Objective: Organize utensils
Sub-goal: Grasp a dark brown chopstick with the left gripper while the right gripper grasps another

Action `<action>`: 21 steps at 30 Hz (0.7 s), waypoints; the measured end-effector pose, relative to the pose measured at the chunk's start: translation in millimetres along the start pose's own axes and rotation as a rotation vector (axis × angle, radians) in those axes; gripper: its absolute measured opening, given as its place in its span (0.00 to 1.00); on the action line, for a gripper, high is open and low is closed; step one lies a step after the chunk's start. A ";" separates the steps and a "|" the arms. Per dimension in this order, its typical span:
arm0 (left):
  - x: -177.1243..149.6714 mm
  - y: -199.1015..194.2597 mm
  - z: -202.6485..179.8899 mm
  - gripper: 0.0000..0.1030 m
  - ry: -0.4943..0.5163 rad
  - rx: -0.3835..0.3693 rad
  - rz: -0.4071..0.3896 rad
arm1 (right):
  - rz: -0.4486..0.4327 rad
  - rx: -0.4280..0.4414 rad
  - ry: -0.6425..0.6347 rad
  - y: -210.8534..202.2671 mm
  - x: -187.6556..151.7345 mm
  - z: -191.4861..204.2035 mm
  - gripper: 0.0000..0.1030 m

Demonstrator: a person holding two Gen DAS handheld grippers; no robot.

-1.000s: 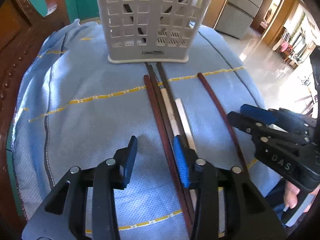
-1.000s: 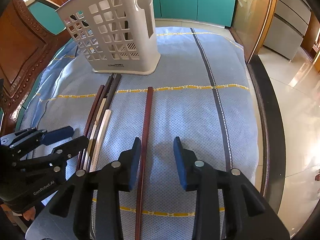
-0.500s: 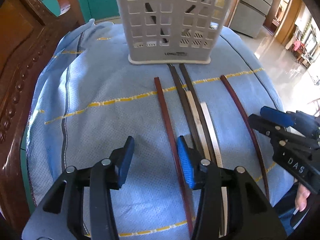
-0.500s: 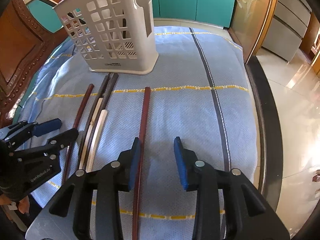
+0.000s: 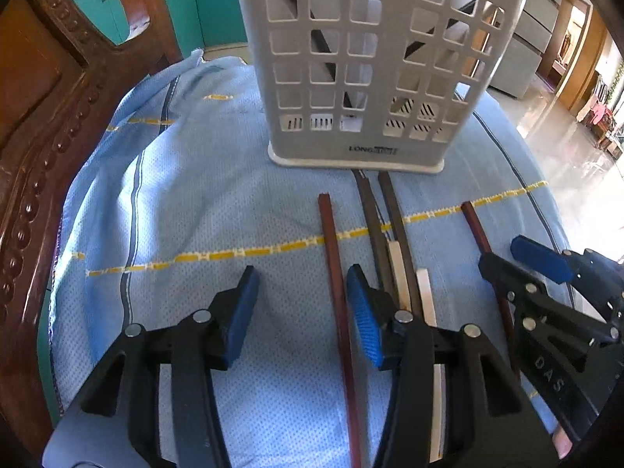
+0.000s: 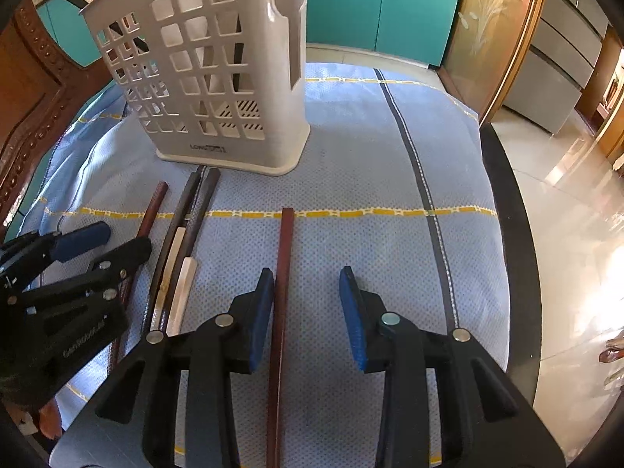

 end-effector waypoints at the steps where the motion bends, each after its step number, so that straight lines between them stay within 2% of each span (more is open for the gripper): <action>1: 5.6 0.6 -3.9 0.48 -0.001 0.001 0.001 | -0.002 -0.002 -0.002 0.3 0.0 -0.4 0.35; 9: 11.0 7.5 -1.9 0.50 0.002 0.010 0.006 | -0.019 -0.008 -0.013 1.7 1.1 2.4 0.40; 10: 9.3 6.7 -0.9 0.46 0.001 0.004 0.010 | -0.019 -0.003 -0.019 1.5 1.0 2.7 0.37; 11: 7.0 5.2 -0.5 0.42 0.000 -0.001 0.011 | -0.018 0.008 -0.022 0.9 1.0 3.2 0.22; 12: 5.2 2.3 -2.0 0.34 0.002 -0.003 0.011 | -0.010 0.026 -0.025 0.2 0.8 4.3 0.13; 13: 5.8 1.9 -2.8 0.24 0.008 -0.009 0.010 | -0.006 0.037 -0.022 -0.1 0.2 4.4 0.08; 15: 2.9 0.6 -3.9 0.09 0.011 -0.013 0.010 | -0.009 0.050 -0.012 -0.7 0.0 3.8 0.07; 18: 2.4 -1.6 -1.1 0.07 -0.014 -0.026 0.000 | -0.035 0.062 -0.002 -5.6 1.9 3.3 0.06; 21: 3.2 -14.7 3.3 0.07 -0.031 -0.027 -0.040 | -0.135 0.069 0.010 -30.0 9.0 -0.3 0.06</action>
Point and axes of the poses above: each gripper's, at about its wrist camera, not at the fingertips, and y roughly the way its jaws point, z to its left, x to its top, the point moved 4 cm from there along y, roughly the way its jaws point, and after that the axes turned 1 degree about z, right-handed, at the moved point
